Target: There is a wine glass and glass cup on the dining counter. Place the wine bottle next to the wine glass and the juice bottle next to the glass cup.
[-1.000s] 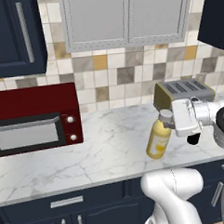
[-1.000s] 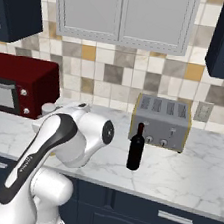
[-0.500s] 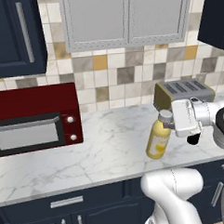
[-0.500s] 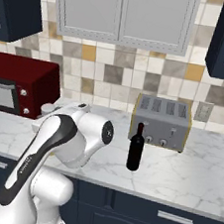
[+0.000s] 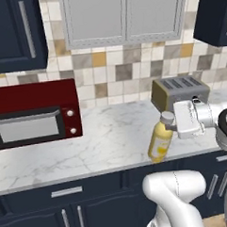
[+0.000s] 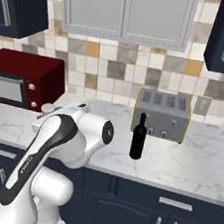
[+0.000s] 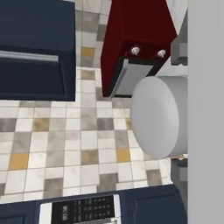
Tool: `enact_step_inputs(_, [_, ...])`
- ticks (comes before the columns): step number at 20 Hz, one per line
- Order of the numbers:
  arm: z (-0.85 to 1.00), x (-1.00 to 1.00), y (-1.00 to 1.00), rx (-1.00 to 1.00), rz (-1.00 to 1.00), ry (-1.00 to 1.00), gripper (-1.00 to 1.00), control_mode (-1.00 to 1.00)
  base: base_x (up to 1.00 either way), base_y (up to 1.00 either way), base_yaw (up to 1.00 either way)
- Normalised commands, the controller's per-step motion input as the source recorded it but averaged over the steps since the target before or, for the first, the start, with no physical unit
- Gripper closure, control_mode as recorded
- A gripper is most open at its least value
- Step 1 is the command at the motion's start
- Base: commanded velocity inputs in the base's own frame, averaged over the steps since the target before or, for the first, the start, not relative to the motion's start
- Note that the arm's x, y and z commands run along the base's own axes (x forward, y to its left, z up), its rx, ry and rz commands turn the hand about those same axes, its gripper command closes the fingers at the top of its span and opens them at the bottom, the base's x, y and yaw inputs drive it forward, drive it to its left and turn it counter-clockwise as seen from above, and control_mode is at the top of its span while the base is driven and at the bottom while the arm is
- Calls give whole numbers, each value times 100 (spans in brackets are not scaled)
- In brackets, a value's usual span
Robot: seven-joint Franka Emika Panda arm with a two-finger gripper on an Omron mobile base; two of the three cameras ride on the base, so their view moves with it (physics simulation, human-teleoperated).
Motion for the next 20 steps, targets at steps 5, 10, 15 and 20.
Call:
enact_step_inputs(5, [0,0,0,0,0,0,100,100,-67,-3,-1])
enact_step_inputs(10, [0,0,0,0,0,0,100,100,-69,-4,-12])
enact_step_inputs(15, [0,0,0,0,0,0,100,100,0,11,-86])
enact_step_inputs(20, [0,0,0,0,0,0,100,100,0,3,-98])
